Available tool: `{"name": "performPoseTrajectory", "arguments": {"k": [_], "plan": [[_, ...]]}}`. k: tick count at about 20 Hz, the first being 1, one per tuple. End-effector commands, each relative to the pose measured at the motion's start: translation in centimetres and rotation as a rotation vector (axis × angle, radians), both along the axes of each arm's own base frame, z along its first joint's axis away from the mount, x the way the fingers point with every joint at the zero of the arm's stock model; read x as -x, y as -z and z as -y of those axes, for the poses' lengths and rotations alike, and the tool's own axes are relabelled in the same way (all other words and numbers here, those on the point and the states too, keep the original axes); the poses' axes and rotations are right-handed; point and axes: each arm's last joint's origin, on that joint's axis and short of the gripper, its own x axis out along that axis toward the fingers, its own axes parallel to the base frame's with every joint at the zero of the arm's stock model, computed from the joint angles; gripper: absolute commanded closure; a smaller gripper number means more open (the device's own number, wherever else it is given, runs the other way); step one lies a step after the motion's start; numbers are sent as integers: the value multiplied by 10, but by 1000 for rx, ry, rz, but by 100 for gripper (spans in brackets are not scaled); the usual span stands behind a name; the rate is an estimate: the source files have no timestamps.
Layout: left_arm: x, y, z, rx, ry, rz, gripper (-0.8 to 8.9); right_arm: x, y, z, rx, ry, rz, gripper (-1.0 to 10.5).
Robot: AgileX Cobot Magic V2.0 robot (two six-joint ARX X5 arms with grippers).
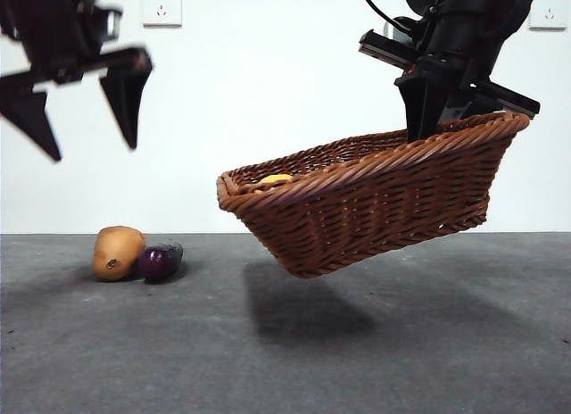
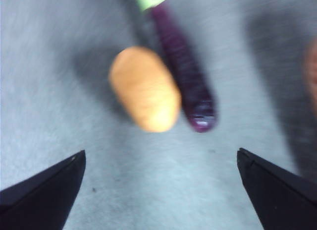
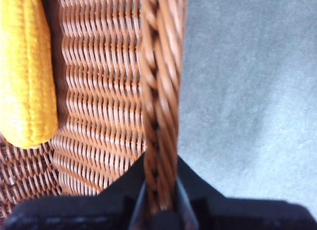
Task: Help me put the vegetables on the table into the basket
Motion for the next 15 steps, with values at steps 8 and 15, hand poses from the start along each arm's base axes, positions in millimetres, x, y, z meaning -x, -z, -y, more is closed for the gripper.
{"name": "performPoseTrajectory", "arguments": {"k": [8,15], "plan": [[-43,52,-4,31,-122,-3,300,4,-3,3,74,20,-5,955],[-61,91,-3,-8,-189,-41,312,5,-2,3,76,19,-10,955]]}}
